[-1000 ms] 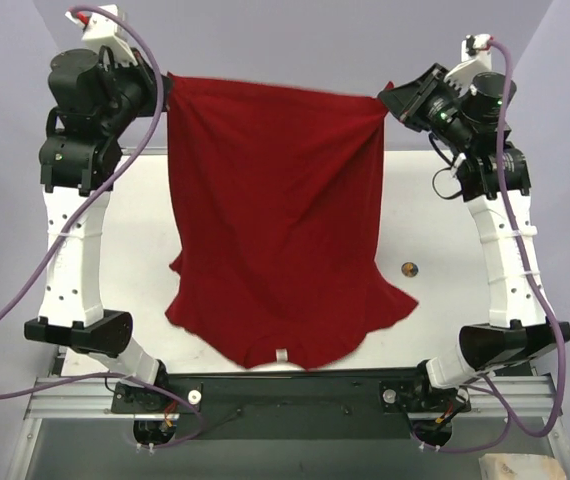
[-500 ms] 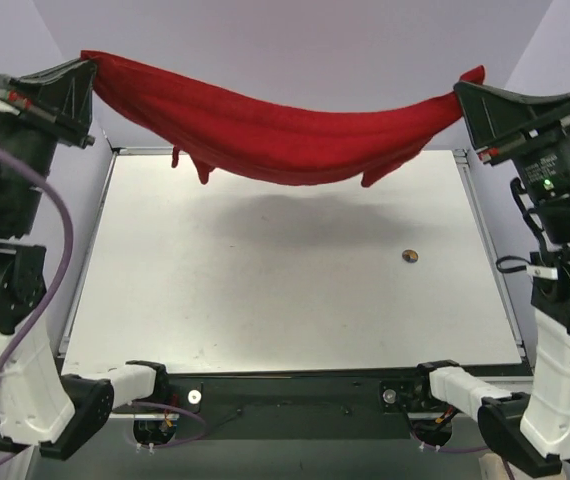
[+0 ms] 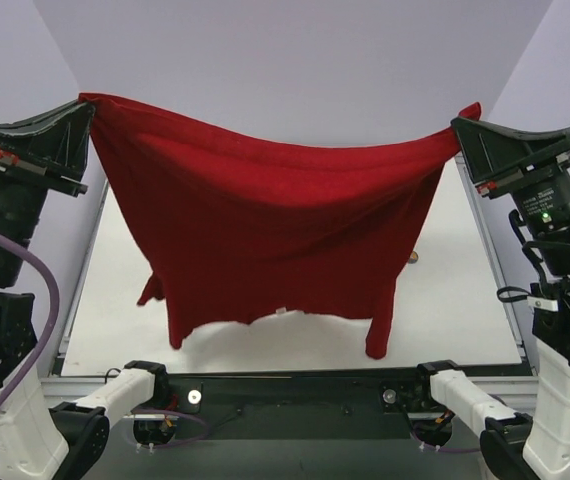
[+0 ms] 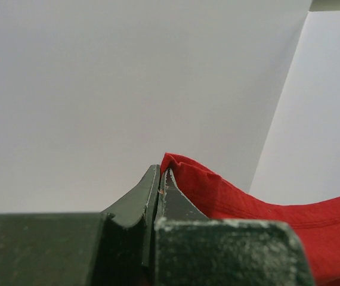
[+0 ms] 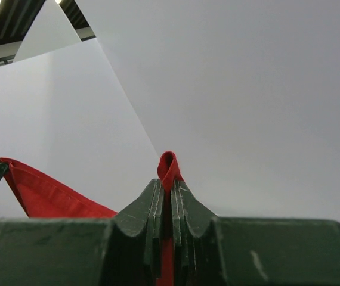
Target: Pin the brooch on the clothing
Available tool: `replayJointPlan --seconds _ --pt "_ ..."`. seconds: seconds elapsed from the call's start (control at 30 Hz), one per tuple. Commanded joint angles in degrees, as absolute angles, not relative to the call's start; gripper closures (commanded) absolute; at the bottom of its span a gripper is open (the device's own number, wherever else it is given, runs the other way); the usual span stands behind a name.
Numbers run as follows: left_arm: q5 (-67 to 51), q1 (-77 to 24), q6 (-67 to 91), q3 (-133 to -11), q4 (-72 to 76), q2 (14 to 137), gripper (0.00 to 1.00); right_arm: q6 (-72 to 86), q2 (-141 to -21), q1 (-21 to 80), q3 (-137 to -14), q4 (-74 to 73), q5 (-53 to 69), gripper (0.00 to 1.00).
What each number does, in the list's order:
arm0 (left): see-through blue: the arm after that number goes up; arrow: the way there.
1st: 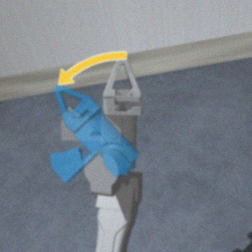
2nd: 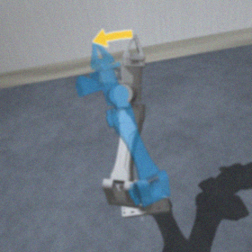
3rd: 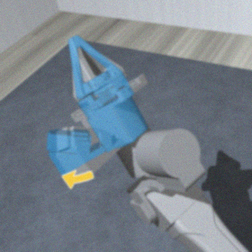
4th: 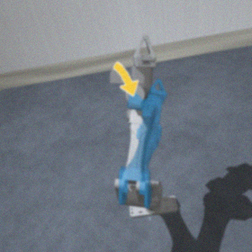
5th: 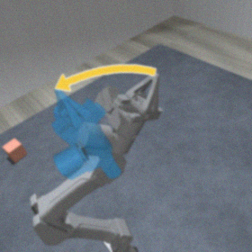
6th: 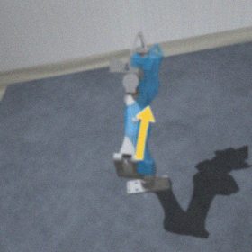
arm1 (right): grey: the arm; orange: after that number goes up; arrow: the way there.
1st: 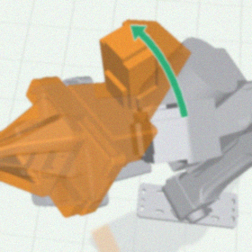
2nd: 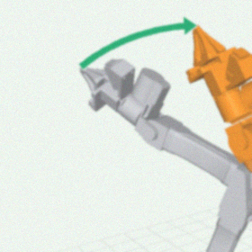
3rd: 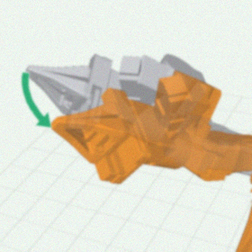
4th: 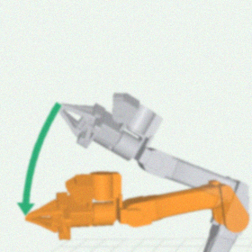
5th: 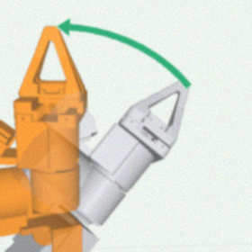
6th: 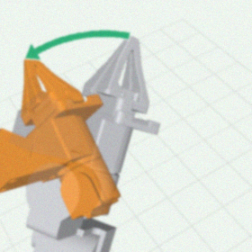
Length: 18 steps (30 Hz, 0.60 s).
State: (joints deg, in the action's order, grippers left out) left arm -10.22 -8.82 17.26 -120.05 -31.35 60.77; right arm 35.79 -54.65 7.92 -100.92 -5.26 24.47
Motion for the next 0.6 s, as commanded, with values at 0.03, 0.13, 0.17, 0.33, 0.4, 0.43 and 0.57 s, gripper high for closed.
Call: replayJointPlan --seconds 0.03,0.13,0.17,0.33,0.4,0.43,0.57 --pt "-13.9 -8.1 19.1 -125.8 -29.8 59.5 1.0 37.1 -51.1 8.2 -105.2 -2.4 25.6 1.0" --pt "-14.2 -8.0 19.0 -125.6 -29.7 59.7 1.0 36.8 -49.9 8.1 -104.4 -2.1 25.3 1.0" --pt "-13.8 -8.0 18.9 -125.4 -29.8 59.7 1.0 36.6 -49.6 8.1 -103.5 -2.2 25.1 1.0" --pt "-11.3 -8.0 17.5 -122.4 -30.7 62.3 1.0 35.2 -50.5 8.2 -100.7 -3.0 23.0 1.0" --pt "-9.3 -8.0 17.1 -118.8 -29.8 63.1 1.0 35.0 -51.3 8.3 -97.8 -3.1 21.6 1.0" --pt "-8.7 -8.1 16.7 -117.4 -29.3 63.5 1.0 34.5 -51.7 8.2 -96.7 -3.1 21.2 1.0" --pt "-6.5 -8.0 16.8 -109.0 -25.7 65.2 1.0 34.5 -55.7 8.2 -90.5 -2.6 20.6 1.0"
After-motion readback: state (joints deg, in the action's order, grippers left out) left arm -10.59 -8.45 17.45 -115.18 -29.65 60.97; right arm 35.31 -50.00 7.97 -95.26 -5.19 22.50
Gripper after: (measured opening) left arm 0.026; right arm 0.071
